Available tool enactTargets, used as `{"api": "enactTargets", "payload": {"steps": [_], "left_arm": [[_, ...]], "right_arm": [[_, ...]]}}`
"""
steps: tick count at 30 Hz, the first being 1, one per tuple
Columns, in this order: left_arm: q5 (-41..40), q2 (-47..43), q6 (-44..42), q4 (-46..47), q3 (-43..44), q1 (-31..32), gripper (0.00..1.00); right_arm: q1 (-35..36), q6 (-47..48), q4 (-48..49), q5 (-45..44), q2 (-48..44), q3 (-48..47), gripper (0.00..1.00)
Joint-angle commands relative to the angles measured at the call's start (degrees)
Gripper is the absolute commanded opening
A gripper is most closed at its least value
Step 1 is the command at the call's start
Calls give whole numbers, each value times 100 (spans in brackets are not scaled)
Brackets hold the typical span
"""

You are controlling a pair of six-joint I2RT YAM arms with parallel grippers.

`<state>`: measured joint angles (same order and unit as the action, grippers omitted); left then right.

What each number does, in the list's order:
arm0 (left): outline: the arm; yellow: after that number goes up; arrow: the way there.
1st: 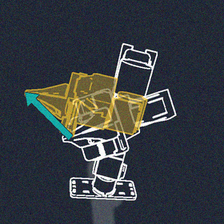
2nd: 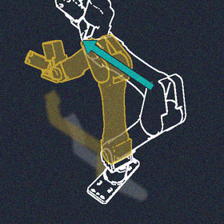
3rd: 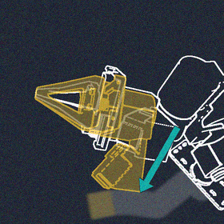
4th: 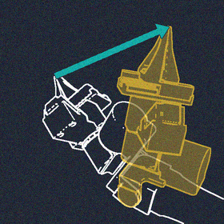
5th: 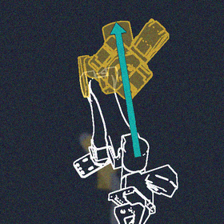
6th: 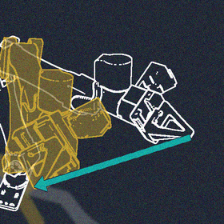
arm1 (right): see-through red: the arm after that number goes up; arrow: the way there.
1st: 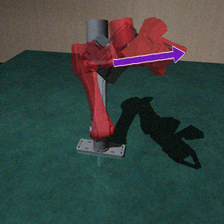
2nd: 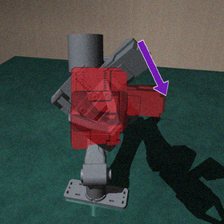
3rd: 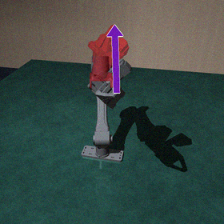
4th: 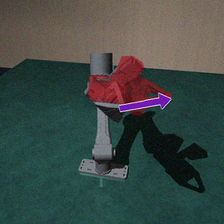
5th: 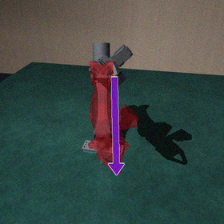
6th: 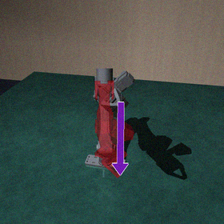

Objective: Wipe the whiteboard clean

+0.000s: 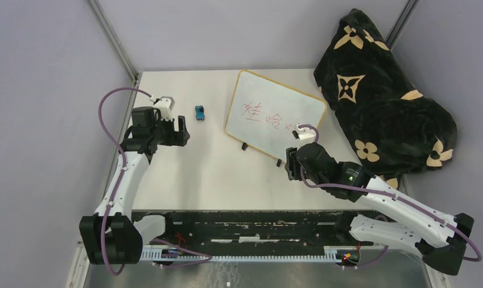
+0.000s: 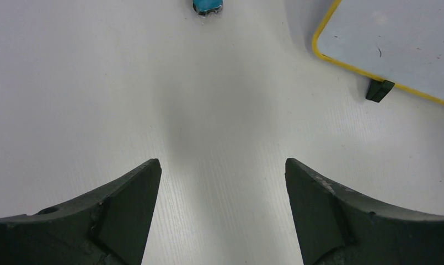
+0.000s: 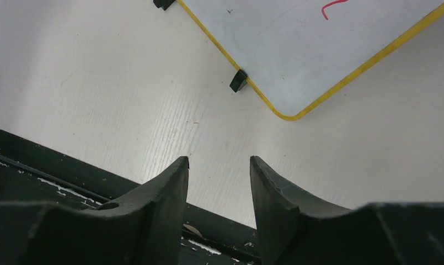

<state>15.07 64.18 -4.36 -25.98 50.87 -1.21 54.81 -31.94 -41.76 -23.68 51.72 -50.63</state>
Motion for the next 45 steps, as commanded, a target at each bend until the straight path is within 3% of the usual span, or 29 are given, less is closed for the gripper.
{"api": "enactTargets", "payload": {"steps": [1,12,15,20,25,32,40,45], "left_arm": [[-4,-104,-263,262,14,-15,89],[-78,-37,-319,255,-32,-11,89],[-42,-48,-320,260,-57,-12,89],[-4,-2,-349,248,-49,-15,89],[35,172,-394,291,46,-11,90],[120,620,-335,310,345,-15,90],[614,924,-347,539,273,-15,89],[590,1176,-359,688,385,-11,87]], "right_arm": [[12,126,330,86,-6,-201,53],[11,175,-84,-522,-171,-347,57],[-10,192,-404,-1042,-136,-667,67],[-446,561,-937,-1489,211,-1590,75],[-1956,983,-1119,-279,664,-2705,76],[-3450,1269,-1296,1471,1712,-3685,73],[-5197,1094,-488,3246,1936,-3569,70],[-5463,934,-22,3773,1931,-3488,68]]}}
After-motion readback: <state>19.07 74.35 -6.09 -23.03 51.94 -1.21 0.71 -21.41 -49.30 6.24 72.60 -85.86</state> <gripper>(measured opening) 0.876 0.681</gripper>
